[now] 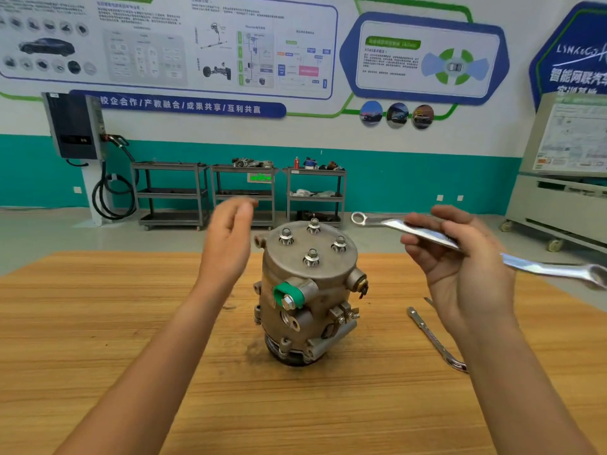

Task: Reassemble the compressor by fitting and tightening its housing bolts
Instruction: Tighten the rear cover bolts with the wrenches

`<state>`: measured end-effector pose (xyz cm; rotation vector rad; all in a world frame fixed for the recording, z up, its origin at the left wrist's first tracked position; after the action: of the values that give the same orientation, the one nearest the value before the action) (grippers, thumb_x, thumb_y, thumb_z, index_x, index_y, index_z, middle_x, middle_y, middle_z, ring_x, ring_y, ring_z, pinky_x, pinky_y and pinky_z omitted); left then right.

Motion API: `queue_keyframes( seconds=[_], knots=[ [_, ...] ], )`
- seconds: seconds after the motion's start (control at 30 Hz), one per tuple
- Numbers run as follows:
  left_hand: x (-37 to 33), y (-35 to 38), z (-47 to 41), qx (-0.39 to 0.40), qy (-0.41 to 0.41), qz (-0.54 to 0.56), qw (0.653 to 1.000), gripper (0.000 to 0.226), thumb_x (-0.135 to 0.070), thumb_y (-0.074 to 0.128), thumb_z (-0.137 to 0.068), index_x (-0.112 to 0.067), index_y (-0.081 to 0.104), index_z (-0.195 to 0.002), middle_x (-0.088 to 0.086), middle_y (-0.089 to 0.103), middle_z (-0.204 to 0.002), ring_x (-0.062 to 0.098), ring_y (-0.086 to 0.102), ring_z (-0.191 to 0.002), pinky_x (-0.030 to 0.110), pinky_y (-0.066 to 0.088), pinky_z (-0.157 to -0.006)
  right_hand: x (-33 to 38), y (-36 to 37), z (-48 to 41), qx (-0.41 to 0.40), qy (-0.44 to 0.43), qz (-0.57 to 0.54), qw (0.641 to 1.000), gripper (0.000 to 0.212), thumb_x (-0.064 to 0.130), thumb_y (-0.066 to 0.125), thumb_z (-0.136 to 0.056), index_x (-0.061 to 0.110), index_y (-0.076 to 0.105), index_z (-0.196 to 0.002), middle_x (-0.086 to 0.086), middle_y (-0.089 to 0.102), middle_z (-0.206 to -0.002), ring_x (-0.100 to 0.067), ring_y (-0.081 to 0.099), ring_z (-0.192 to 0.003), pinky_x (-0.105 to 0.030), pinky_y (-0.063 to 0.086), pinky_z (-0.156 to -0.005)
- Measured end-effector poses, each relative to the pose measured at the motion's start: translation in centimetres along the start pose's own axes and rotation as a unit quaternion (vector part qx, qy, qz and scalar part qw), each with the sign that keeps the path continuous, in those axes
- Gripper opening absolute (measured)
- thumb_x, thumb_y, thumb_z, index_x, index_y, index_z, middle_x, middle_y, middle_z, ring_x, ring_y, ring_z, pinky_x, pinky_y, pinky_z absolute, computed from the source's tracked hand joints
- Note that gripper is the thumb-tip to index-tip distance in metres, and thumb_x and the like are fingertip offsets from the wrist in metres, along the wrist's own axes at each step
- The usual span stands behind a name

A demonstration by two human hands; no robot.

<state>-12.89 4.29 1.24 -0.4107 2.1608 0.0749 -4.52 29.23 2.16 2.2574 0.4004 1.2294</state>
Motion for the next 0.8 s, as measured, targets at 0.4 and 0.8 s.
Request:
queue_keyframes(
  seconds=[0.4, 0.8],
  knots=[
    [4.7, 2.5, 1.2, 0.043, -0.116, 0.128, 0.984, 0.017, -0.02, 0.047, -0.095, -0.028, 0.063, -0.094, -0.007, 0.066, -0.098, 0.01, 0.06, -0.095, 0.029, 0.05, -0.079, -3.9, -1.7, -2.3, -0.016, 0.047, 0.018, 0.999, 0.025, -0.003, 0.034, -0.095, 0.006, 0.052, -0.081, -0.01, 0.07, -0.067, -0.019, 0.066, -0.054, -0.022, 0.054, -0.051],
    [5.6, 4.0, 0.5, 0.09, -0.087, 0.274, 0.954, 0.017, -0.012, 0.043, -0.076, -0.013, 0.053, -0.09, -0.007, 0.061, -0.12, 0.012, 0.058, -0.108, 0.024, 0.047, -0.075, -5.4, -2.6, -5.2, -0.016, 0.106, 0.009, 0.994, 0.032, -0.004, 0.029, -0.092, 0.008, 0.05, -0.071, -0.009, 0.069, -0.066, -0.015, 0.06, -0.048, -0.021, 0.05, -0.046]
  ],
)
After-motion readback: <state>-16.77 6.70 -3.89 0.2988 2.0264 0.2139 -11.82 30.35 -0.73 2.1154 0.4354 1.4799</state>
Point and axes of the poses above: each hand's wrist, its own z-axis away from the middle knuckle, its own y-axis out of the palm, x = y × z, the point moved 7 cm from there along -z, towards the middle knuckle
